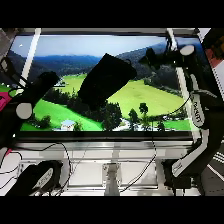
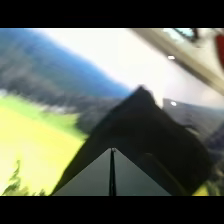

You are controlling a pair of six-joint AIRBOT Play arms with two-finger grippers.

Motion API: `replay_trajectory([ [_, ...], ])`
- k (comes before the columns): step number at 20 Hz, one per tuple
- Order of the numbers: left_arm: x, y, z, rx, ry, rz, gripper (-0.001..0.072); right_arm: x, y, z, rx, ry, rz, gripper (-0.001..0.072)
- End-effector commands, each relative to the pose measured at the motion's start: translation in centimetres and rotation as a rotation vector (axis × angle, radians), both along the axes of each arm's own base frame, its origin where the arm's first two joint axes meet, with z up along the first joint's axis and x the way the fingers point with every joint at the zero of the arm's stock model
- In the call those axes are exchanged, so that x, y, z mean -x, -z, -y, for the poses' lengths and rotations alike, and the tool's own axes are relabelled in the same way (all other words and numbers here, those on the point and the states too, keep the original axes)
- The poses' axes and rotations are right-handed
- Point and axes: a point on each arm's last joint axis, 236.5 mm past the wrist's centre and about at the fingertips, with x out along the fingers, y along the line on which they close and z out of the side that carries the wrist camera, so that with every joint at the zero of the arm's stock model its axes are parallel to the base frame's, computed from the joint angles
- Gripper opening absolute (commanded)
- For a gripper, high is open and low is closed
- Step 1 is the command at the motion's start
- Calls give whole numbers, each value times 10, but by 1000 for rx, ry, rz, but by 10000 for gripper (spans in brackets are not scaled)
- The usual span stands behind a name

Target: Fold the clothes and pants, and hang the long-sleeved shirts on hangers.

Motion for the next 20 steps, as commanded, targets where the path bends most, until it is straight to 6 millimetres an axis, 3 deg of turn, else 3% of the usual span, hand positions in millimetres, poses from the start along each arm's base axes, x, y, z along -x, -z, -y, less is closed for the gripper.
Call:
replay_trajectory([
  [1, 24, -37, 28, -74, 100, 114, 21, 31, 40, -17, -206, 41, -179, 10],
  [2, 26, -39, 32, -73, 110, 118, 21, 28, 65, -20, -169, 116, -226, 78],
  [4, 28, -39, 38, -71, 127, 118, 22, 22, 95, -23, -96, 232, -281, 559],
  [10, 30, -39, 46, -66, 147, 118, 22, 9, 119, -48, -51, 357, -311, 626],
  [15, 30, -39, 46, -67, 147, 118, 21, 7, 132, -63, -53, 350, -328, 624],
  [19, 30, -39, 46, -68, 147, 119, 22, 1, 135, -87, -73, 314, -327, 611],
  [20, 30, -39, 46, -67, 147, 119, 22, -2, 134, -92, -74, 307, -316, 564],
])
